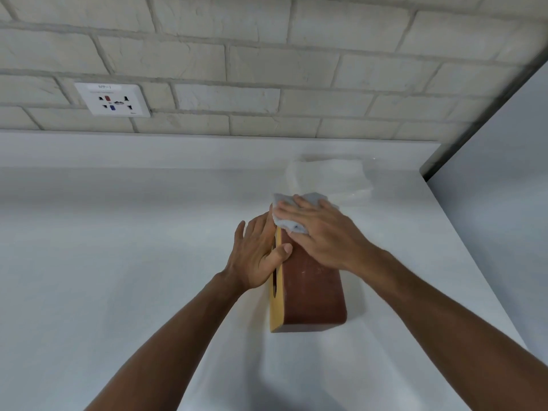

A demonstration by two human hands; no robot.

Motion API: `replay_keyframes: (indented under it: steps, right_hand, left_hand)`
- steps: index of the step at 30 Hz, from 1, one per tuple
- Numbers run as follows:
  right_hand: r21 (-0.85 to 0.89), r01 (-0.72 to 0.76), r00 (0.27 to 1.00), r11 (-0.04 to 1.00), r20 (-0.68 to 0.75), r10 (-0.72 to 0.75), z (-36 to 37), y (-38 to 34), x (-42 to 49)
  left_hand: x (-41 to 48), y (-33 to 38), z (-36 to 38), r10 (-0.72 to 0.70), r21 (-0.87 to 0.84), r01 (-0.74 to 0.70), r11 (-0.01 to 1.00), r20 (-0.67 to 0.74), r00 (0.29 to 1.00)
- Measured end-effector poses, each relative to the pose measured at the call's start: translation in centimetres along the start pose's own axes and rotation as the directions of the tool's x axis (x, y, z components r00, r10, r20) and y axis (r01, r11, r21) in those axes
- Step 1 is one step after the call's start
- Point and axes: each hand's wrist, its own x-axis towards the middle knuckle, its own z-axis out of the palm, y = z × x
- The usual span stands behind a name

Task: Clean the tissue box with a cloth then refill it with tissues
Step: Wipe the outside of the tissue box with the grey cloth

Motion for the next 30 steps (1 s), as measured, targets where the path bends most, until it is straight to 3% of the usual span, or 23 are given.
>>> replay_keyframes:
  steps: [3, 8, 12, 16, 19, 26, 30]
  right_hand:
    - [0.024, -0.238, 0.970, 0.971, 0.043, 0.237, -1.5, 0.3, 1.1]
    - [0.026, -0.186, 0.981, 0.982, 0.055, 0.184, -1.0, 0.1, 1.7]
    - [0.022, -0.417, 0.908, 0.908, 0.062, 0.415, -2.3, 3.2, 0.8]
    - [0.107, -0.299, 0.954, 0.948, 0.032, 0.297, -1.5, -0.3, 1.1]
    - [0.049, -0.209, 0.978, 0.977, 0.033, 0.208, -1.4, -1.1, 1.6]
    - [0.041, -0.430, 0.900, 0.902, 0.092, 0.425, -2.2, 4.7, -2.7]
    - [0.015, -0.440, 0.895, 0.898, 0.088, 0.437, -1.0, 5.2, -4.6]
  left_hand:
    - [0.0, 0.0, 0.0, -0.023, -0.001, 0.023, 1.000, 0.021, 1.000]
    - [-0.3, 0.1, -0.1, -0.041, -0.008, 0.041, 0.999, 0.045, 0.998]
    - [-0.3, 0.2, -0.2, -0.060, -0.023, 0.061, 0.998, 0.065, 0.996]
    - [-0.3, 0.2, 0.2, -0.056, -0.063, 0.060, 0.996, 0.060, 0.997]
    - [-0.2, 0.0, -0.1, -0.061, -0.017, 0.062, 0.998, 0.060, 0.996]
    - [-0.4, 0.5, -0.7, -0.071, 0.000, 0.071, 0.997, 0.098, 0.993]
    - [-0.3, 0.4, -0.7, -0.060, -0.005, 0.061, 0.998, 0.101, 0.993]
